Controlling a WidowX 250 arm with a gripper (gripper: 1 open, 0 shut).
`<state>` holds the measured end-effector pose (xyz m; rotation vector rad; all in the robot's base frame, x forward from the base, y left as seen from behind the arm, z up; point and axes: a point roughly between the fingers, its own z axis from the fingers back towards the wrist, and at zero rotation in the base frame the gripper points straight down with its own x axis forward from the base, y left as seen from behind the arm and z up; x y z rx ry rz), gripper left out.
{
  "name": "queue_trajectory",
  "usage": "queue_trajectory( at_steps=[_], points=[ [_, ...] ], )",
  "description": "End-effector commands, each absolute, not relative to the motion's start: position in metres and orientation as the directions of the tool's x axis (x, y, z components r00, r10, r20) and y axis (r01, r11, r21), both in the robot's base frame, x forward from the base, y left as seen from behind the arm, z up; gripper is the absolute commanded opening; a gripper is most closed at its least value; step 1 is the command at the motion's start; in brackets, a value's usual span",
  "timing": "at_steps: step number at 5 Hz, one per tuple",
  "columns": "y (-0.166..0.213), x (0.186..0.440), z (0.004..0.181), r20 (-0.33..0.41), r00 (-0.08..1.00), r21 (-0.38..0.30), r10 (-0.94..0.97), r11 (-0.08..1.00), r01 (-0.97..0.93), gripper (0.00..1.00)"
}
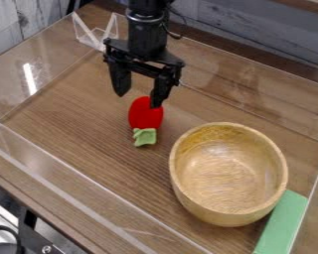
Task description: Move the red object to the right side of the table
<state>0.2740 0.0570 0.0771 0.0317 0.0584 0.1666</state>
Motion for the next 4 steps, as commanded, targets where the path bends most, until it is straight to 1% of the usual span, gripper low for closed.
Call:
queue_trajectory(
  at_steps=[1,4],
  points=[
    [0.056,0.279,0.090,0.028,0.982,0.050,0.185,0.981,-0.186,1.00],
    [0.044,0.287,0.080,0.056,0.982,0.064,0.181,0.981,-0.185,1.00]
  ],
)
